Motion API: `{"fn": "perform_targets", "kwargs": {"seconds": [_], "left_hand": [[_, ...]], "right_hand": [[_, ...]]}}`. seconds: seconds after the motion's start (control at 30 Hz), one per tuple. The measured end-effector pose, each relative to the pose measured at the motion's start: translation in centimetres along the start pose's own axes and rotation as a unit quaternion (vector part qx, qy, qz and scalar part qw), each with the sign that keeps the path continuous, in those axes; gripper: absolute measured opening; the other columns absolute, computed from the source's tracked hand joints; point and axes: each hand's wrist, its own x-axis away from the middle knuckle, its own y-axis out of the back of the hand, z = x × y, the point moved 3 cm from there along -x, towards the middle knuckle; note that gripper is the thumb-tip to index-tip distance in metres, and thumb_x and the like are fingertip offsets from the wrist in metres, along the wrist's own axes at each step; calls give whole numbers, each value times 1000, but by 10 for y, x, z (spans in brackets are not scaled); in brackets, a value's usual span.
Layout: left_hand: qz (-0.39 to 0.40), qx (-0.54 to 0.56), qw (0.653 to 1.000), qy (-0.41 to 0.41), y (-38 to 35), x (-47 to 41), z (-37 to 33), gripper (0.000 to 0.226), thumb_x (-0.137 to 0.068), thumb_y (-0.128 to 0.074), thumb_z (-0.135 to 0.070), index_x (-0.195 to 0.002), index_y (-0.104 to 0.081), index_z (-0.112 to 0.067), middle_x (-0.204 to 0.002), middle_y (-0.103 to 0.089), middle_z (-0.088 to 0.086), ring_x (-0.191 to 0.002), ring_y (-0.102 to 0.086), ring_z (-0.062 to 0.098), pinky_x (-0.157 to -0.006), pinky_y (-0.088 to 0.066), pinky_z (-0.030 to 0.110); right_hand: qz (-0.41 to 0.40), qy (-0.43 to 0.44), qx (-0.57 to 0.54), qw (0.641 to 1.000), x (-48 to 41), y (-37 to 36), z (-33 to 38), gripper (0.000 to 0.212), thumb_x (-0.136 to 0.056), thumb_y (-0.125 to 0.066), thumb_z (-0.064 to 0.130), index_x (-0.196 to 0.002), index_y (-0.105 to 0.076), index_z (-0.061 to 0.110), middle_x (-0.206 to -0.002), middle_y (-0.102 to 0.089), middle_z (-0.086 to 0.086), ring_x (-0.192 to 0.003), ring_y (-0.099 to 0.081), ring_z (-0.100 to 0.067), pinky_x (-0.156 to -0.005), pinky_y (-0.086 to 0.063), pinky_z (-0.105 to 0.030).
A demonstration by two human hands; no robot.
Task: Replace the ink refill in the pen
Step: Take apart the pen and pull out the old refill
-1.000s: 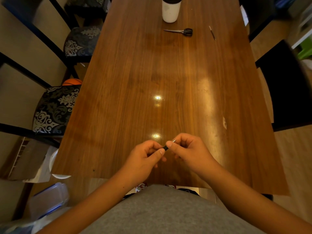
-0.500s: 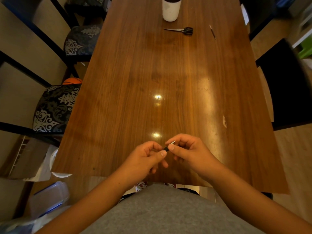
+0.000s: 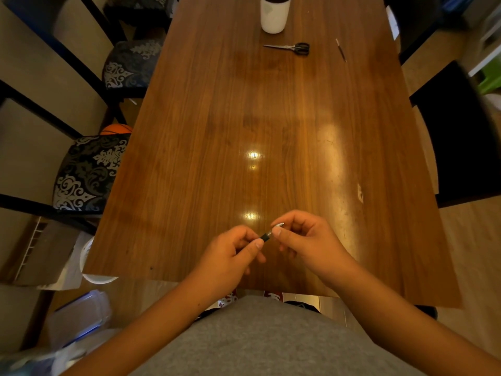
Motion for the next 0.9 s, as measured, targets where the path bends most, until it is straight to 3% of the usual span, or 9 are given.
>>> {"fn": "perform_targets", "kwargs": {"seconds": [0.2, 0.37, 0.53, 0.63, 0.77, 0.9], "left_hand": [[-7, 28, 999, 13, 0, 0, 7, 11, -95, -56, -24, -87, -63, -24, -80, -76, -2, -51, -59, 5, -49, -47, 16], [-19, 32, 999, 37, 3, -2, 17, 11, -95, -56, -25, -86, -63, -25, -80, -76, -3, -52, -58, 3, -49, -46, 14], [-44, 37, 996, 64, 12, -4, 30, 11, -95, -56, -27, -87, -64, -26, -81, -76, -4, -52, -58, 3, -49, -48, 15], [-56, 33, 995, 78, 19, -4, 38, 11, -94, -56, -27, -86, -64, -28, -82, -76, -3, -53, -59, 1, -50, -47, 15], [-71, 39, 991, 104, 28, 0, 53, 13, -94, -56, -28, -84, -64, -30, -81, -76, -3, -54, -60, 3, -50, -48, 16], [-91, 33, 987, 127, 38, 8, 68, 13, -94, -57, -25, -83, -64, -27, -80, -75, -3, -53, -60, 3, -50, -48, 15]], "right_hand": [[-38, -9, -52, 998, -1, 2, -7, 13, -91, -59, 9, -96, -72, 10, -78, -69, -2, -69, -63, -10, -57, -51, -23], [-90, -53, -145, 984, -11, 11, -20, 16, -92, -58, 12, -94, -74, 16, -77, -72, 2, -66, -63, -7, -55, -50, -20], [-121, -61, -69, 988, -24, 14, -36, 12, -87, -67, 15, -84, -76, 23, -72, -74, 2, -61, -64, -4, -52, -51, -16], [-129, -62, 58, 988, -37, 10, -50, 9, -84, -72, 19, -79, -75, 26, -75, -73, 5, -67, -66, -3, -57, -52, -15], [-126, -88, 180, 972, -59, 2, -77, 4, -84, -72, 21, -86, -74, 17, -83, -71, 0, -79, -66, -14, -67, -55, -29], [-94, -58, 320, 941, -84, -4, -98, 5, -86, -70, 23, -89, -71, 19, -82, -69, 3, -74, -63, -13, -59, -47, -23]]}}
